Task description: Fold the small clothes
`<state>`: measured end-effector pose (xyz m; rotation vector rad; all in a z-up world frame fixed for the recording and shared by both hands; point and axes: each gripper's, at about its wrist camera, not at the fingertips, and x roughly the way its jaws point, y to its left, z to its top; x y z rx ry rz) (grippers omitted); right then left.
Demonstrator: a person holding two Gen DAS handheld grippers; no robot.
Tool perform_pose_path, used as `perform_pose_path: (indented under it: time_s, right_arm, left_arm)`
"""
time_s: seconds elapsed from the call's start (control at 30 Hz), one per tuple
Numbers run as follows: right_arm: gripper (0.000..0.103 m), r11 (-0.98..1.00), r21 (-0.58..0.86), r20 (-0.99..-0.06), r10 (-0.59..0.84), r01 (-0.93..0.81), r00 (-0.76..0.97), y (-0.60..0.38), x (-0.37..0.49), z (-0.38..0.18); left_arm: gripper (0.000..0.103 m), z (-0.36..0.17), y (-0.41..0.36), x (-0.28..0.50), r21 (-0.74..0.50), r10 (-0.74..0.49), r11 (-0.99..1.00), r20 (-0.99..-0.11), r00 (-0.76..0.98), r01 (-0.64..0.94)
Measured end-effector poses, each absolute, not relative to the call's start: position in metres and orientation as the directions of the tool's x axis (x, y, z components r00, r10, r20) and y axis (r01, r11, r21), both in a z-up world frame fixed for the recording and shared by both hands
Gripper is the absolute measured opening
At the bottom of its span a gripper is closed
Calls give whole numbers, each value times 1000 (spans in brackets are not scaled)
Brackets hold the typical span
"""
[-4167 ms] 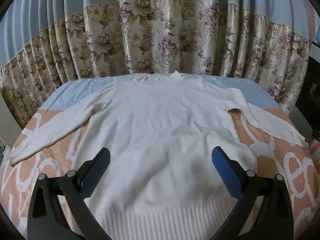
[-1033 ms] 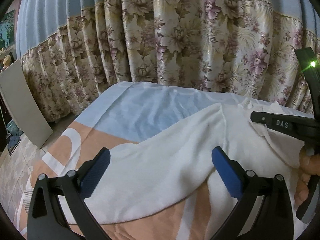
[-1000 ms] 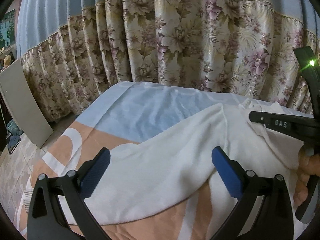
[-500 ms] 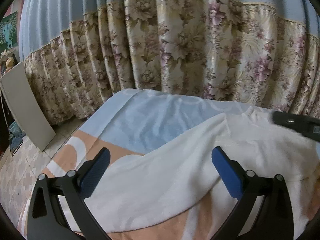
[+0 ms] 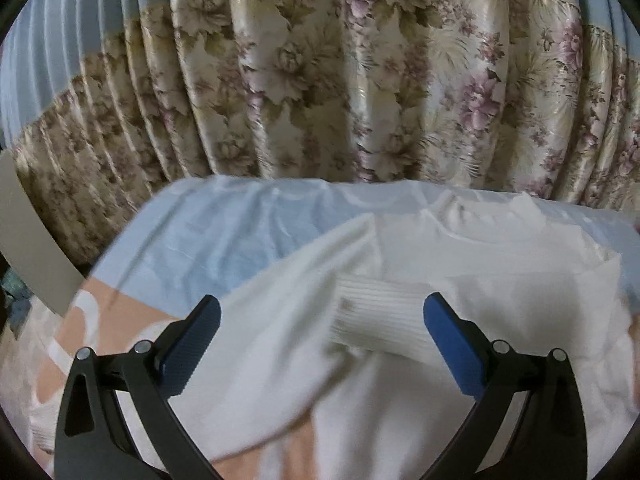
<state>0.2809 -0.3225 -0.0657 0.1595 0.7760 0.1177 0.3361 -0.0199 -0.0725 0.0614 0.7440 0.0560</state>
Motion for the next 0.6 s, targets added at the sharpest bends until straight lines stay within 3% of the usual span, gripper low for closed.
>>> perform_pose_path:
  time_s: [0.23, 0.6]
  right_arm:
    - [64, 997, 70, -710, 29, 30, 704, -347, 285, -83]
    - [64, 991, -31, -807, -101, 129, 582, -380, 345, -131]
  left_arm:
    - [102, -74, -40, 341, 97, 77, 995, -667, 741, -16]
    - [102, -125, -49, 387, 164, 140, 986, -757, 638, -22]
